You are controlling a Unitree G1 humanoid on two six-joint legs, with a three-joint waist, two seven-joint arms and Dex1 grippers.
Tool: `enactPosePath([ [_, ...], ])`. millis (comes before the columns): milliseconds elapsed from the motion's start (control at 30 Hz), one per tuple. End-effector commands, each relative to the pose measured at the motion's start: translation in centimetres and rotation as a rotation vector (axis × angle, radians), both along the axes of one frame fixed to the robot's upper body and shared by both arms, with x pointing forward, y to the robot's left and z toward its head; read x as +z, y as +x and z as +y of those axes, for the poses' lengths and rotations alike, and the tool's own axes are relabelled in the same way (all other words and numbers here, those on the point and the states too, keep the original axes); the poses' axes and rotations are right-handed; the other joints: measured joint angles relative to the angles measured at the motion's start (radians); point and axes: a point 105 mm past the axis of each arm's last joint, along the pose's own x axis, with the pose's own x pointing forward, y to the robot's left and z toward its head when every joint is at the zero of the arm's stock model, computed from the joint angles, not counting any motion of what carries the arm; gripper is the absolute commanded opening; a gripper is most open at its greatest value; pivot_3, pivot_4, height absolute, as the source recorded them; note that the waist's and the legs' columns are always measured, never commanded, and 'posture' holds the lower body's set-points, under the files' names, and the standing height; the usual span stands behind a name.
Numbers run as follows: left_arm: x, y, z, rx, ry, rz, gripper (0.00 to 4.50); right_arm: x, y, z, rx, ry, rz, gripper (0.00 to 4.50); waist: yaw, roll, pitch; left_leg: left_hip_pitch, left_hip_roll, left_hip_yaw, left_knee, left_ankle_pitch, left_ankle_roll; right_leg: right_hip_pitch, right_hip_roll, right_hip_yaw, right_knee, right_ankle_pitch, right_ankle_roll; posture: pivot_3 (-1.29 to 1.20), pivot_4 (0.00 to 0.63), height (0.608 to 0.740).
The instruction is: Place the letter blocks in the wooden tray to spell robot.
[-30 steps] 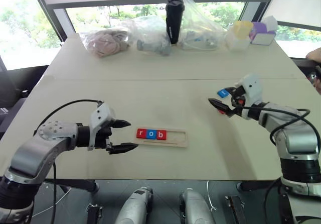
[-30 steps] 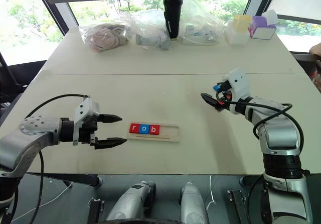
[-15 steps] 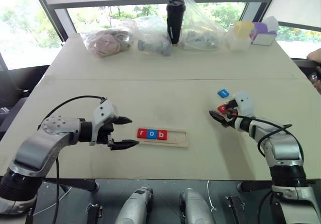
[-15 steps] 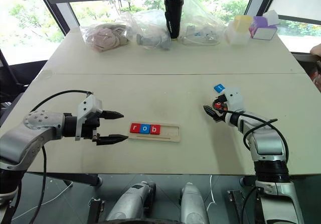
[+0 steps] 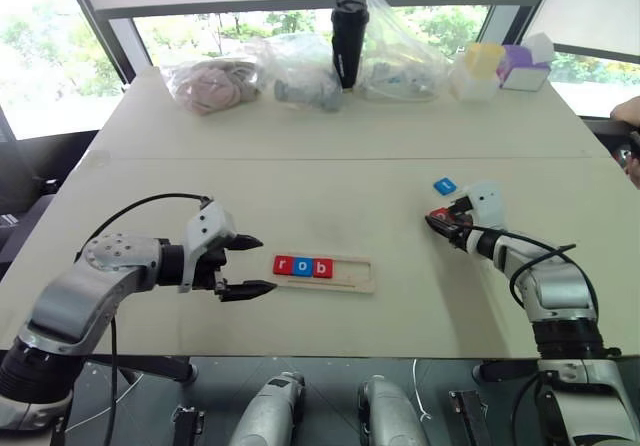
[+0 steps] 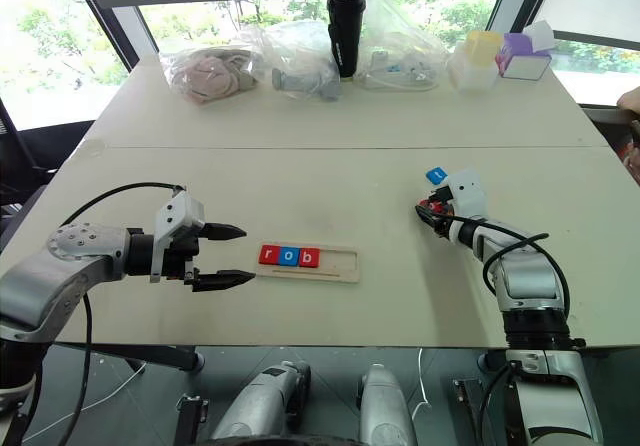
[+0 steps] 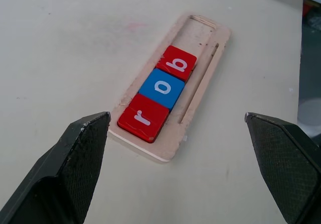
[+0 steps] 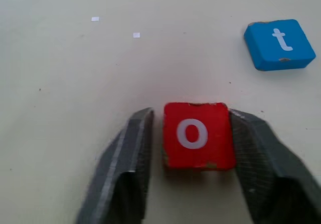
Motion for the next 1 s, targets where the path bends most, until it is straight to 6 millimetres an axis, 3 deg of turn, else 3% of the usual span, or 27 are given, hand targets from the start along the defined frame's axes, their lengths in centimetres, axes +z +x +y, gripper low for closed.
enactPosePath([
  [33,0.7,-0.1,-0.2,-0.012,0.000,-0.042,4.50,0.4,-0.1,-0.2,-0.012,-0.002,-0.005,1.21,0.000,0.000,0.000,0.000,0.000,0.000,0.000,0.000,0.000,0.000,0.000,0.000,0.000,0.000,0.000,0.00,0.150,0.740],
  [100,0.7,-0.1,-0.2,-0.014,-0.001,-0.042,4.50,1.1,-0.2,-0.5,-0.033,-0.017,-0.025,1.21,0.001,0.000,0.000,0.000,0.000,0.000,0.000,0.000,0.000,0.000,0.000,0.000,0.000,0.000,0.000,0.00,0.150,0.740],
  [200,0.6,0.0,-0.2,-0.016,-0.001,-0.040,4.50,3.7,-0.9,-1.0,-0.131,0.024,-0.084,1.21,0.004,0.000,0.000,0.000,0.000,0.000,-0.001,0.000,0.000,-0.001,0.000,0.000,0.000,0.000,0.000,0.00,0.150,0.740],
  [333,0.6,0.2,-0.1,-0.024,-0.001,-0.037,4.50,5.6,-3.1,-0.7,-0.284,0.126,-0.097,1.21,0.004,0.000,0.000,-0.001,0.000,0.000,-0.001,0.000,0.000,-0.003,0.000,0.001,0.001,0.000,0.000,0.00,0.150,0.740],
  [467,0.9,0.6,-0.6,-0.061,-0.008,-0.043,4.50,4.9,-6.3,2.4,-0.341,0.230,0.010,1.21,0.004,0.000,0.000,-0.001,0.001,-0.001,-0.003,0.000,0.000,-0.004,0.001,0.001,0.001,0.000,-0.001,0.00,0.150,0.740],
  [667,1.5,0.3,-1.6,-0.134,-0.018,-0.048,4.50,3.3,-8.4,4.1,-0.411,0.238,0.113,1.21,0.004,0.001,0.000,-0.001,0.001,0.000,-0.003,0.000,-0.001,-0.007,0.001,0.001,0.000,-0.001,-0.003,0.00,0.150,0.740],
  [1000,1.4,1.0,-1.9,-0.150,-0.007,-0.047,4.50,1.4,-10.0,6.1,-0.450,0.258,0.169,1.21,-0.009,0.001,0.000,-0.001,0.001,0.000,-0.003,0.000,-0.001,-0.007,0.001,0.001,0.001,0.000,-0.001,0.00,0.150,0.740],
])
